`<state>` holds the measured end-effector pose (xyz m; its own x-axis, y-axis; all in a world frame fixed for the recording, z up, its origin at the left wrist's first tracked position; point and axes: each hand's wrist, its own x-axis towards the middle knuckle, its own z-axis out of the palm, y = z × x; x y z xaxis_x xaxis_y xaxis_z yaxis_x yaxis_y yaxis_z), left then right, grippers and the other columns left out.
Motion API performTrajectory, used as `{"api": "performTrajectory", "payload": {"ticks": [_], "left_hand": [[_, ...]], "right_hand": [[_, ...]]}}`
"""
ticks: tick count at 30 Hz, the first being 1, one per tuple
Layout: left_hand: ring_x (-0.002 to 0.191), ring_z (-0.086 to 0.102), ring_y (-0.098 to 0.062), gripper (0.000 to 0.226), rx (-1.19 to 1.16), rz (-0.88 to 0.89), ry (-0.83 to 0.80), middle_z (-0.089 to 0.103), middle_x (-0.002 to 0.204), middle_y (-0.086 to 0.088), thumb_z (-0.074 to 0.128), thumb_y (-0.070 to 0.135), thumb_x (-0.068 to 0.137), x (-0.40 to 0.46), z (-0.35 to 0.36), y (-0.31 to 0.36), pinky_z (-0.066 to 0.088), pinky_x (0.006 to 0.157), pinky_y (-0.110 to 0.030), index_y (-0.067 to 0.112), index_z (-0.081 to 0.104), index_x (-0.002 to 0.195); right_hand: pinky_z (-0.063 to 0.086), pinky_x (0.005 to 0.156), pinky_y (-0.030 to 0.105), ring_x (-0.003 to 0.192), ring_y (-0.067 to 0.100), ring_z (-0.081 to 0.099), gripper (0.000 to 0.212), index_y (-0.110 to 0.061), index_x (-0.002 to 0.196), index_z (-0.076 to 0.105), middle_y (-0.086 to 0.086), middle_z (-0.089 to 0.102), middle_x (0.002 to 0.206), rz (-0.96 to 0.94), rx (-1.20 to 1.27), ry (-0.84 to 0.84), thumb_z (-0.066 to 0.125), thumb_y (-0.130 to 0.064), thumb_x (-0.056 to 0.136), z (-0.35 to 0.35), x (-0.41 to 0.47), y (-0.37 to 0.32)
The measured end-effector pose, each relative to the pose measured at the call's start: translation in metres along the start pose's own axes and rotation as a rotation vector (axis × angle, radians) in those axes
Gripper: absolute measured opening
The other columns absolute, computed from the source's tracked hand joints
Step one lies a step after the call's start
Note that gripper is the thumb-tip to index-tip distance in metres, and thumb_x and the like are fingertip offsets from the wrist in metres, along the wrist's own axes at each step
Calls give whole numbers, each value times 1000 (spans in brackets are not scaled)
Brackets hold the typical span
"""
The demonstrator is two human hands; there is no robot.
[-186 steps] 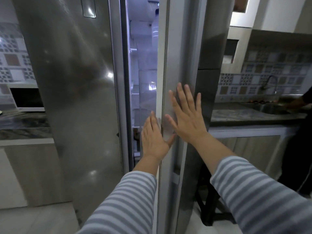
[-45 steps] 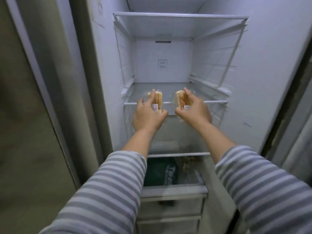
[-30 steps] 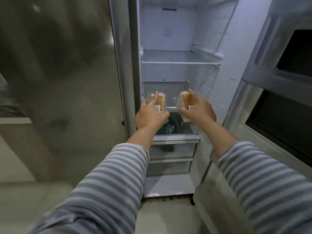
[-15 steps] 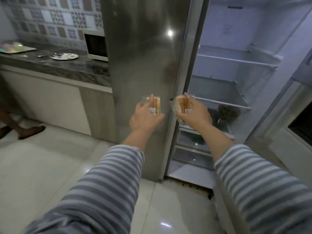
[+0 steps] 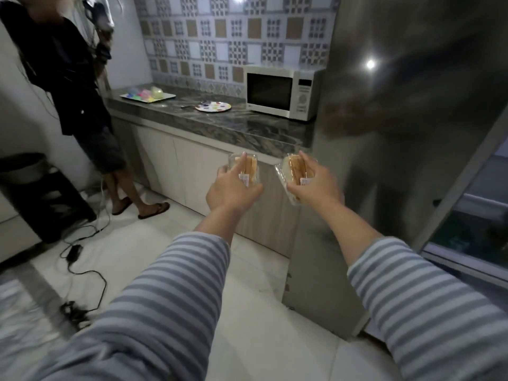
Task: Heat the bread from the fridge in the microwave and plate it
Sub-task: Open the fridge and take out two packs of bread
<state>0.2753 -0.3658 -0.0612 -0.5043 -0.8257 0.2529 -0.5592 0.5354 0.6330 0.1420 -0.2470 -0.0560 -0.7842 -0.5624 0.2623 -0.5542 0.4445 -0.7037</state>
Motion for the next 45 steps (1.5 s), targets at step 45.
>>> {"api": "performTrajectory", "payload": {"ticks": [45], "left_hand": [[116, 55, -24, 72, -174, 386, -101, 41, 142, 3, 58, 51, 80, 850, 191, 28, 42, 77, -31, 52, 24, 144]], "right_hand": [[47, 87, 33, 113, 23, 56, 76, -47, 141, 35, 2, 53, 128, 102, -123, 428, 71, -38, 76, 239, 766, -42]]}}
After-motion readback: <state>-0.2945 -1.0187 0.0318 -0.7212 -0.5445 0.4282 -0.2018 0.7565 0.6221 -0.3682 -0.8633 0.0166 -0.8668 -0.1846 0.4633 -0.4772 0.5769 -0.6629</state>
